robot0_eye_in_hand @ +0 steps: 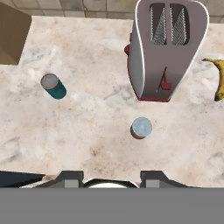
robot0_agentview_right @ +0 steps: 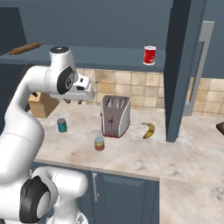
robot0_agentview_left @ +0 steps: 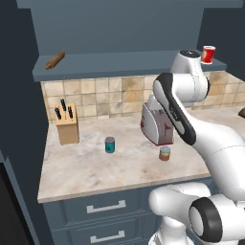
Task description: Pick the cans from the counter and place them in their designated side in the cabinet.
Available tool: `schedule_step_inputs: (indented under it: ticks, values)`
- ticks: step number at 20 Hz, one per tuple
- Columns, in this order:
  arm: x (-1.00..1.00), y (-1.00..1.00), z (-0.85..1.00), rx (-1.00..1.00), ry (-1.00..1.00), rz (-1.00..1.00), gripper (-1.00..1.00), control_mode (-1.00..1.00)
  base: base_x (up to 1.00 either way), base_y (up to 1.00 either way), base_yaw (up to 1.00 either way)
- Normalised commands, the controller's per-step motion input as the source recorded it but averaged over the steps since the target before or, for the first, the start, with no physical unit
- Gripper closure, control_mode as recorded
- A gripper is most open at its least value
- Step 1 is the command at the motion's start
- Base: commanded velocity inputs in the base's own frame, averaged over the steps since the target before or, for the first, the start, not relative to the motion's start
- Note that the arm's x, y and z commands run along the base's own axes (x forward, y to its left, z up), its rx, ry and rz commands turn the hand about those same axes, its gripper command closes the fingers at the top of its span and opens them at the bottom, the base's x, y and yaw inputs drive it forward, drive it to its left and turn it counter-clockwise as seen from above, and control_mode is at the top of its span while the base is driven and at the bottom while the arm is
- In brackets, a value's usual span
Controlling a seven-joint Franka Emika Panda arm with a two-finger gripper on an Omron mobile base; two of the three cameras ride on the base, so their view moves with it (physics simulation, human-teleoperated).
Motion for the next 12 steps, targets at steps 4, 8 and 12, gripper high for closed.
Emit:
schedule_step_inputs:
  ticks: [4,8,12]
  values:
    - [0.0,0.0,0.0,0.0,0.0,0.0,-1.0,-1.0,0.0,0.0,0.0]
    - [-0.07,0.0,-0.01,0.0,0.0,0.0,-1.0,-1.0,0.0,0.0,0.0]
    - [-0.13,0.0,-0.07,0.0,0.0,-0.01,-1.0,-1.0,0.0,0.0,0.0]
